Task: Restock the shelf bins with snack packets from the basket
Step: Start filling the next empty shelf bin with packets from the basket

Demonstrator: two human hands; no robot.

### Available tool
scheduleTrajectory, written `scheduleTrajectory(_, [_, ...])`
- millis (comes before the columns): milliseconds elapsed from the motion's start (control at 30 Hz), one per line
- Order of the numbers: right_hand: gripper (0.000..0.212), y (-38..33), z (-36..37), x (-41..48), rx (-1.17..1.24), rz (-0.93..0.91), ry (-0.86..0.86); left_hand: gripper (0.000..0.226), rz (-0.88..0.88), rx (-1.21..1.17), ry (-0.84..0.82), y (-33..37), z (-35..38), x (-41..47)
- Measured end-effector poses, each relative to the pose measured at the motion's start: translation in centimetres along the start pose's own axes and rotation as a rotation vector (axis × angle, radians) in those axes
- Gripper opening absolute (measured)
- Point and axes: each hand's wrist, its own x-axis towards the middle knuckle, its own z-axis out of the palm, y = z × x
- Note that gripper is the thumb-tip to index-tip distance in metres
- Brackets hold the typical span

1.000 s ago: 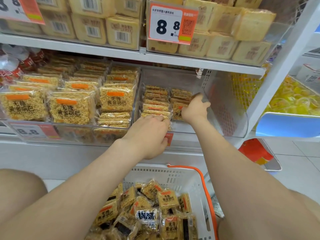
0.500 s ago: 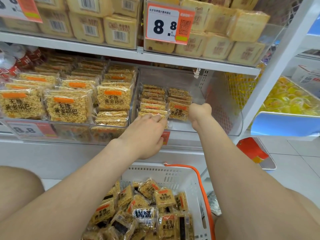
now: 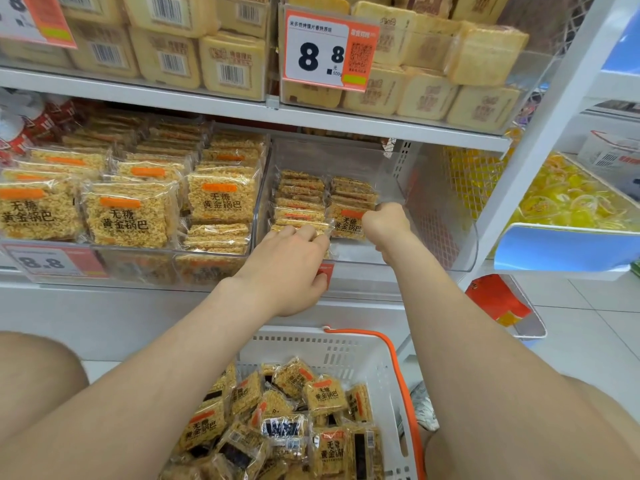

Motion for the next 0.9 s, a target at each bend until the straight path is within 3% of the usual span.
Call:
scheduleTrajectory(167, [0.022, -0.3, -0.7, -0.7, -0.222, -0.076, 0.021, 0.053, 0.015, -0.063, 0.000, -0.5, 0.3, -0.4])
scheduleTrajectory(267, [0.008, -0.2, -1.0, -1.7, -0.340, -0.145, 0.068, 0.049, 0.026, -0.122, 0.049, -1.0, 0.7, -1.1])
scheduleTrajectory(300, [0.009, -0.2, -0.9, -2.2, -0.357, -0.194, 0.100, 0.048, 0.036, -0.130, 0.081, -1.1, 0.8, -1.4])
scheduleTrajectory(400, [0.036, -0.2, -0.5, -4.1, -0.374, -0.415, 0.199, 0.035, 0.076, -0.141, 0.223, -1.1, 1.0, -2.6])
scheduleTrajectory(533, [0.031, -0.6, 0.2, -8.4, -0.360, -0.670, 0.203, 0.008, 0.118, -0.097, 0.338, -1.0, 0.4, -4.8])
scheduleTrajectory(633, [0.032, -0.4, 1.1, -11.8, -0.429, -0.790, 0.067, 0.005, 0.052, -0.130, 0.171, -1.5, 0.5, -7.0])
scheduleTrajectory(767, [0.021, 1.0, 4.0, -15.5, -0.665, -0.851, -0.216, 0.012, -0.090, -0.065, -0.256, -3.1, 1.8, -10.1])
scheduleTrajectory(900, [0.026, 4.2, 8.1, -18.7, -0.894, -0.797, -0.655, 0.021, -0.108, -0.017, -0.713, -4.6, 4.9, -13.9])
